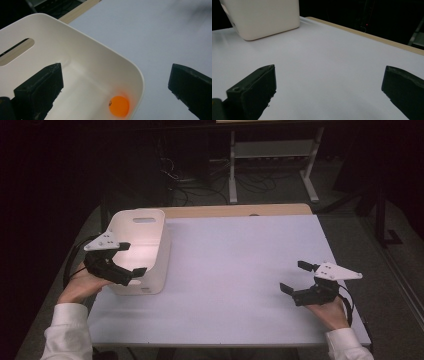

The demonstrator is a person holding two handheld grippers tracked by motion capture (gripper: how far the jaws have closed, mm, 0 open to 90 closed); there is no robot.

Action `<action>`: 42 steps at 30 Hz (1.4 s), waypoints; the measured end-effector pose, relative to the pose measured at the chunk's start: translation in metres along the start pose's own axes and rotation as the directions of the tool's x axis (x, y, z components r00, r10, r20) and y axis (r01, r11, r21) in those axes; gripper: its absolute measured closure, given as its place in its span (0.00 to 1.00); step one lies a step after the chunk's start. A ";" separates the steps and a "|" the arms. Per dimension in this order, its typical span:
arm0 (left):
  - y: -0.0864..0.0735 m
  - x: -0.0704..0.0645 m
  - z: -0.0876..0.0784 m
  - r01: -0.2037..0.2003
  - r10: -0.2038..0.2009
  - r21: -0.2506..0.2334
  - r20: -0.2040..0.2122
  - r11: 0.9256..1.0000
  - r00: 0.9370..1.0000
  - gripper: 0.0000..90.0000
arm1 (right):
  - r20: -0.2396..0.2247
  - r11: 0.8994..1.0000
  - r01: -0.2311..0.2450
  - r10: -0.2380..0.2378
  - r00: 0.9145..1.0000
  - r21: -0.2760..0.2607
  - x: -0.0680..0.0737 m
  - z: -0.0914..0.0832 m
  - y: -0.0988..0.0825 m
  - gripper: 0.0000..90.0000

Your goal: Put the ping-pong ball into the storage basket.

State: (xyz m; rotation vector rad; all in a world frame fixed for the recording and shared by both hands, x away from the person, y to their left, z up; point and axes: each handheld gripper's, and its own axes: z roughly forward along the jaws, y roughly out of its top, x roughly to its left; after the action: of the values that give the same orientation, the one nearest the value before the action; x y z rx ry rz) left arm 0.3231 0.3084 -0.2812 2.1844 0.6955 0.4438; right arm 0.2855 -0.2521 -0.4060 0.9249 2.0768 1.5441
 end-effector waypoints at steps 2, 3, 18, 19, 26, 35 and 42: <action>-0.002 -0.002 -0.001 0.026 -0.026 -0.031 0.001 0.999 1.000 0.00 | 0.000 1.000 -0.005 0.005 1.000 0.002 0.000 0.000 0.000 0.00; -0.003 -0.003 -0.001 0.029 -0.029 -0.040 0.004 0.999 1.000 0.00 | 0.001 1.000 -0.005 0.005 1.000 0.003 0.001 -0.001 0.000 0.00; -0.020 -0.009 -0.007 0.088 -0.095 -0.197 -0.028 0.976 0.995 0.00 | 0.005 1.000 0.004 -0.004 1.000 -0.003 0.002 -0.001 0.000 0.00; -0.021 -0.008 -0.008 0.078 -0.086 -0.205 -0.032 0.976 0.996 0.00 | 0.005 1.000 0.004 -0.004 1.000 -0.004 0.002 -0.001 0.000 0.00; -0.030 -0.010 -0.012 0.097 -0.110 -0.248 -0.039 0.964 0.993 0.00 | 0.007 1.000 -0.001 0.001 1.000 -0.005 0.002 -0.001 0.000 0.00; -0.044 -0.015 -0.015 0.150 -0.168 -0.367 -0.016 0.918 0.986 0.00 | 0.013 1.000 0.007 -0.007 1.000 -0.003 0.002 -0.001 0.000 0.00; -0.048 -0.018 -0.012 0.140 -0.165 -0.394 -0.029 0.908 0.986 0.00 | 0.015 1.000 0.009 -0.009 1.000 -0.003 0.003 -0.001 0.000 0.00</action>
State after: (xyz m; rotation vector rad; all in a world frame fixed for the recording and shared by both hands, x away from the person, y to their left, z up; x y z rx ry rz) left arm 0.2866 0.3297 -0.3120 1.7323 0.7356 0.5217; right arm 0.2834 -0.2506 -0.4054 0.9222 2.0647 1.5312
